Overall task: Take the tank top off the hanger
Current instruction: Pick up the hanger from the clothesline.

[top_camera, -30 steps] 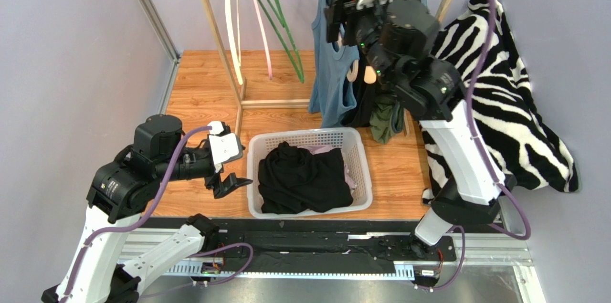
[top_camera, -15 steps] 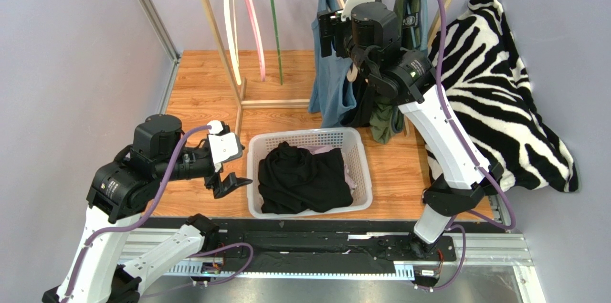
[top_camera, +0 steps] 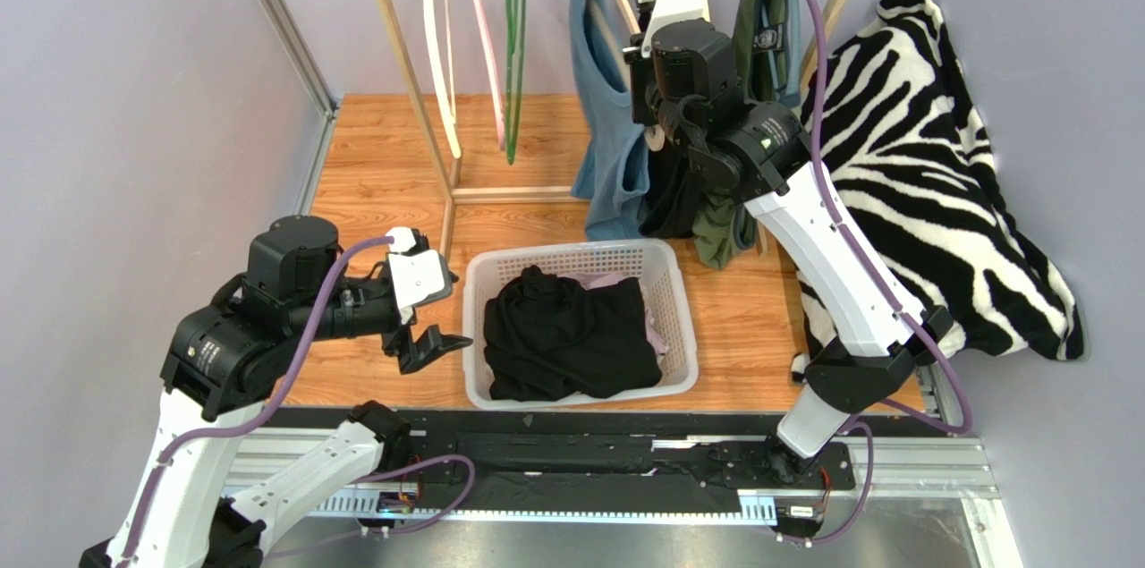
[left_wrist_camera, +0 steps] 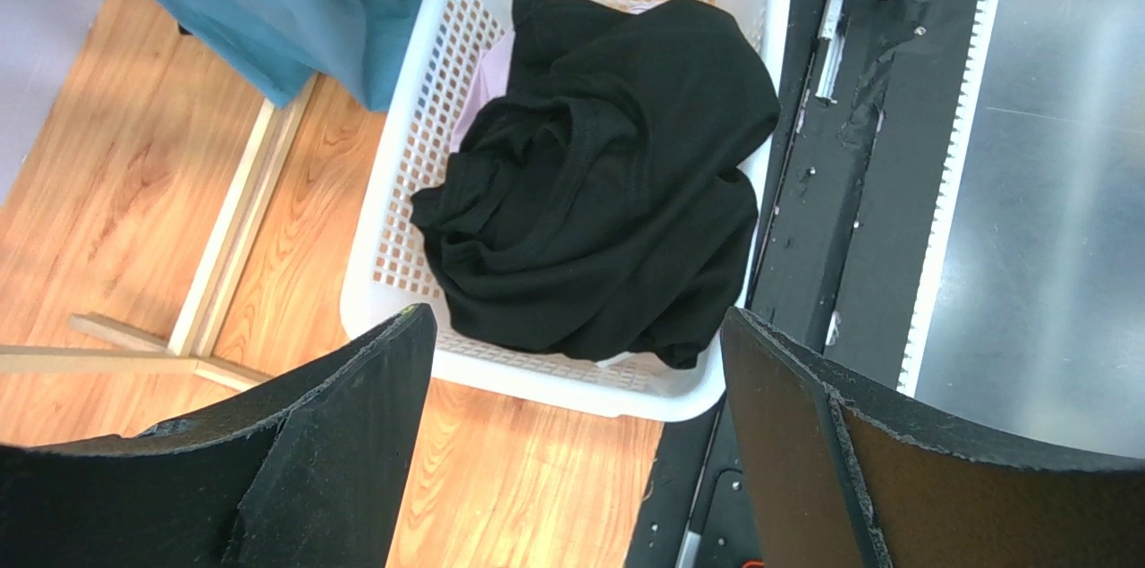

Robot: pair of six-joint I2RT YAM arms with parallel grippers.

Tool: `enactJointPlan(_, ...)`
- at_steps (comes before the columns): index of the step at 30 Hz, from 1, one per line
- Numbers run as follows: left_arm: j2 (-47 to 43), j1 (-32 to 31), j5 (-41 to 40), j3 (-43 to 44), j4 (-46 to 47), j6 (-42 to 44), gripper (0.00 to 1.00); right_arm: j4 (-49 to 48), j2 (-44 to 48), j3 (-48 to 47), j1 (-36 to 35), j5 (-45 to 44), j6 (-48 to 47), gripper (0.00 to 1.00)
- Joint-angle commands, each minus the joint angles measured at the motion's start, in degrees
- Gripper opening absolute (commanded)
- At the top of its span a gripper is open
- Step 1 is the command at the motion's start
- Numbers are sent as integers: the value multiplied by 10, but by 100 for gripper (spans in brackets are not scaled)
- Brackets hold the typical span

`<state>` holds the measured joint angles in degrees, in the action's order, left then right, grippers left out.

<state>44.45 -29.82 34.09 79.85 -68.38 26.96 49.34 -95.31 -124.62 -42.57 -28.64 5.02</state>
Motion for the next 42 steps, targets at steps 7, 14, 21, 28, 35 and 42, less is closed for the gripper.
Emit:
enactJointPlan(7,-6,6,12,1,7,3,87,-85,19,-4,-1,-19,-71,0)
enactJointPlan(14,-8,6,6,2,4,5,87,-194,57,7,-1,-41,-106,0)
enactJointPlan(21,-7,6,7,0,5,7,88,-201,132,127,-2,-32,-67,0)
enactJointPlan(28,-3,6,4,8,4,6,88,-141,202,222,-3,17,-20,0)
enactJointPlan(35,2,9,13,14,6,2,88,-121,182,188,-2,17,-16,0)
enactJointPlan(42,-1,14,12,16,2,3,88,-135,91,70,-1,8,-18,0)
